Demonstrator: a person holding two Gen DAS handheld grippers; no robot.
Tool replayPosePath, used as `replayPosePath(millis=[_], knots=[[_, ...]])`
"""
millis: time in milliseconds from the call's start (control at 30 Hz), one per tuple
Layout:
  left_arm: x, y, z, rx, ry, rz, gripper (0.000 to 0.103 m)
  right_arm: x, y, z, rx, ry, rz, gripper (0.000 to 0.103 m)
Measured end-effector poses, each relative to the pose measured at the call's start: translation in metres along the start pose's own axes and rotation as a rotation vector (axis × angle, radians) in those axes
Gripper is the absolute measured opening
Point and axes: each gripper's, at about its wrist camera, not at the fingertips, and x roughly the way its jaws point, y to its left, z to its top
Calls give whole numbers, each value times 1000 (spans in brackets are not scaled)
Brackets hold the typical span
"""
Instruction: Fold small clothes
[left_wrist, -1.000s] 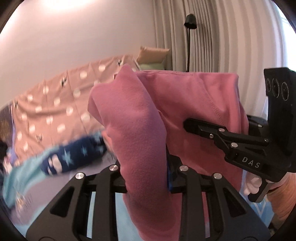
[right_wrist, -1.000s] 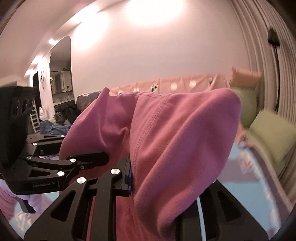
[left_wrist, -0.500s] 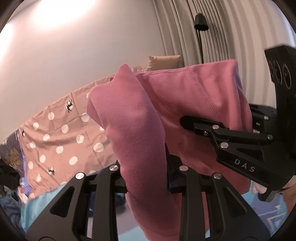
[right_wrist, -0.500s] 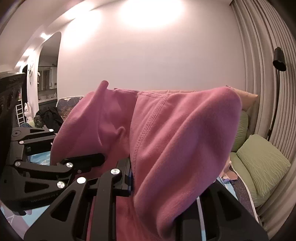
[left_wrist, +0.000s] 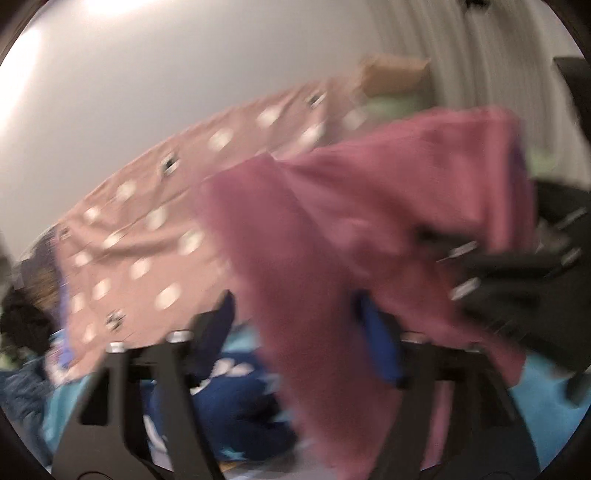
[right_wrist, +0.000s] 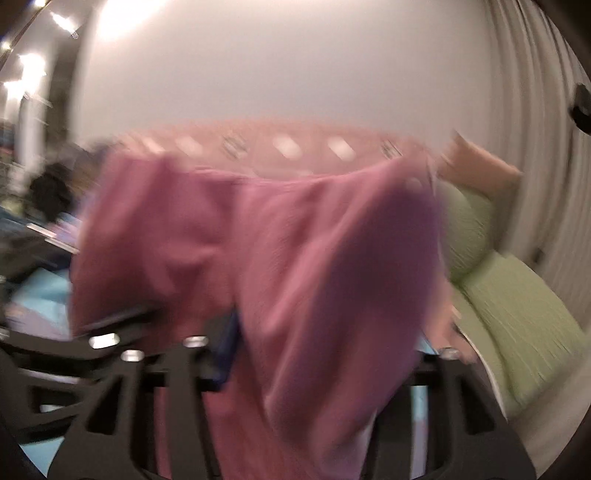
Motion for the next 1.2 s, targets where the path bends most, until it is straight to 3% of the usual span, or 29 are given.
replayPosePath(millis=[67, 133, 233, 333, 367, 433, 533, 733, 1000, 1200], knots=[[27, 3, -27, 16, 78, 12, 73, 12, -1, -22, 18, 32, -34, 52], [40, 0, -58, 40, 135, -6, 73, 9, -5, -48, 42, 51, -3, 52], [35, -3, -93, 71, 135, -32, 73, -7, -12, -77, 79, 72, 49, 53], [18, 0, -109, 34, 123, -79, 75, -33, -17, -100, 110, 69, 70, 54], [9, 0, -112, 25, 116, -92, 75, -49, -19, -109, 122, 59, 76, 56], [-11, -2, -118, 18, 83, -115, 80, -78, -11, -126, 130, 36, 74, 74], [-49, -10, -128, -14, 34, -170, 84, -129, -1, -149, 135, -20, 10, 89], [-124, -19, -157, -108, -23, -259, 97, -205, 5, -173, 221, -53, 8, 96], [-208, -15, -182, -194, -79, -233, 101, -278, 12, -182, 273, -76, 2, 101], [-253, -18, -196, -207, -64, -179, 101, -313, 14, -194, 328, -51, 23, 101]])
